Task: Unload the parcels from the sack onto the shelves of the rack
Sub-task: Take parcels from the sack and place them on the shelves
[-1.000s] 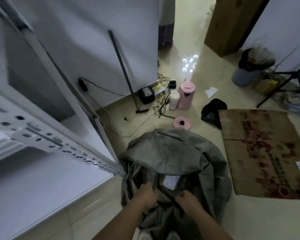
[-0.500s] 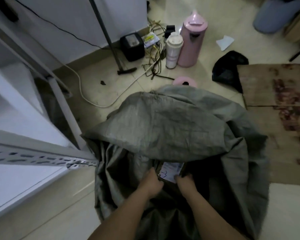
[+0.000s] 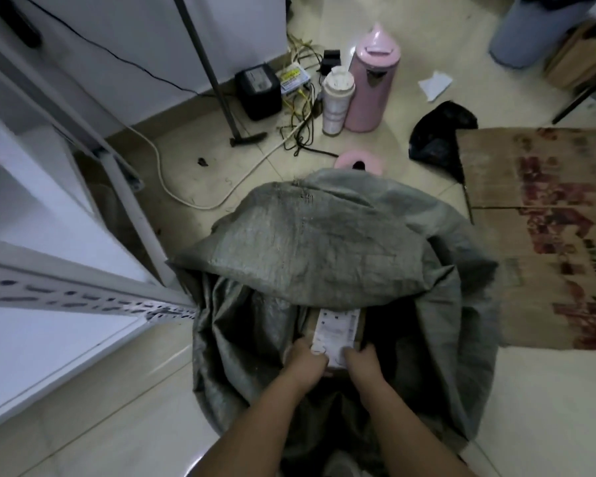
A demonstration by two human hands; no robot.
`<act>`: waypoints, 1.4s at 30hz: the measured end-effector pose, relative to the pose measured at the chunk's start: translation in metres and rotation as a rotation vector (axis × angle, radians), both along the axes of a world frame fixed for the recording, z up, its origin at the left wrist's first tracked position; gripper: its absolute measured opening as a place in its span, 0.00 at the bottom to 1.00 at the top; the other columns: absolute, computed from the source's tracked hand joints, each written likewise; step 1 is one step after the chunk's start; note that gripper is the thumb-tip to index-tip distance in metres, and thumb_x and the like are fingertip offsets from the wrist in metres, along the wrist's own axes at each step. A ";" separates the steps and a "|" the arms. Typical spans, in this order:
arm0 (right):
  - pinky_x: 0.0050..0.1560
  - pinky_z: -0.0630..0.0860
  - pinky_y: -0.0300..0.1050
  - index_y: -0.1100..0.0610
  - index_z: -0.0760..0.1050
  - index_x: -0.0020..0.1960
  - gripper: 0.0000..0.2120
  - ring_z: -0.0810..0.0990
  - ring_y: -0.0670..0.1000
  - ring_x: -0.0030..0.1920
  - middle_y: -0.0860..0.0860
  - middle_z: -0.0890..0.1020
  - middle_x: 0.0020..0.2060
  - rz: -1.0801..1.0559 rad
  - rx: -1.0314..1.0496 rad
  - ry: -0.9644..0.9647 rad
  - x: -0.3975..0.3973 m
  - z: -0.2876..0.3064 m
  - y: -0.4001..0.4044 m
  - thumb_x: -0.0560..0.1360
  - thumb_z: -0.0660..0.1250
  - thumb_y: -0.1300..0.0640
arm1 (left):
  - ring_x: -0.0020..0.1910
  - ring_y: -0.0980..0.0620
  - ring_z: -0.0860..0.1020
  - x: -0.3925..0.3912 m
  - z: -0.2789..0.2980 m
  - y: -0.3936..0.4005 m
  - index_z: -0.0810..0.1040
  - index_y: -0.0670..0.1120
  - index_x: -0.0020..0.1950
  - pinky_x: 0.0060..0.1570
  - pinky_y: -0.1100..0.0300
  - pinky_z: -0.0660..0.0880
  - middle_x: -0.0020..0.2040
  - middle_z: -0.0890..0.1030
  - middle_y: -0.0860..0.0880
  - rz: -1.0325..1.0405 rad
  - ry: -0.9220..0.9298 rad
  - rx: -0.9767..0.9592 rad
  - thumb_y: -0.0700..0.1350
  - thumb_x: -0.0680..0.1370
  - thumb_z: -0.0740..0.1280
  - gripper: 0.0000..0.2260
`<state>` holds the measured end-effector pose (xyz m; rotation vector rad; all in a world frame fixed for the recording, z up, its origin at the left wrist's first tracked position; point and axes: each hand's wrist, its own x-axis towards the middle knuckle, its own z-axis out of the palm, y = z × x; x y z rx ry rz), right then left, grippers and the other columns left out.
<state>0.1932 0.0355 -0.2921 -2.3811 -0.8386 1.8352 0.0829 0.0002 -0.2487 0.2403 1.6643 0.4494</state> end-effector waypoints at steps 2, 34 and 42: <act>0.60 0.76 0.59 0.62 0.63 0.71 0.30 0.77 0.62 0.58 0.60 0.77 0.61 0.049 -0.049 -0.016 0.007 0.025 -0.014 0.70 0.63 0.59 | 0.55 0.45 0.78 -0.001 0.050 -0.014 0.71 0.44 0.64 0.48 0.61 0.78 0.58 0.78 0.44 0.000 -0.011 -0.015 0.39 0.73 0.63 0.18; 0.56 0.74 0.46 0.68 0.73 0.64 0.16 0.78 0.57 0.54 0.61 0.79 0.59 0.560 0.311 0.306 -0.041 0.619 -0.144 0.76 0.64 0.65 | 0.44 0.58 0.77 -0.025 0.607 -0.209 0.75 0.41 0.60 0.25 0.70 0.69 0.54 0.81 0.45 0.450 0.184 0.273 0.45 0.83 0.53 0.14; 0.52 0.78 0.49 0.61 0.76 0.58 0.11 0.79 0.55 0.49 0.57 0.82 0.53 0.652 0.346 0.400 -0.083 0.636 -0.188 0.77 0.63 0.60 | 0.42 0.49 0.70 -0.046 0.629 -0.278 0.75 0.48 0.42 0.38 0.60 0.62 0.40 0.78 0.48 0.601 0.291 0.270 0.46 0.80 0.54 0.12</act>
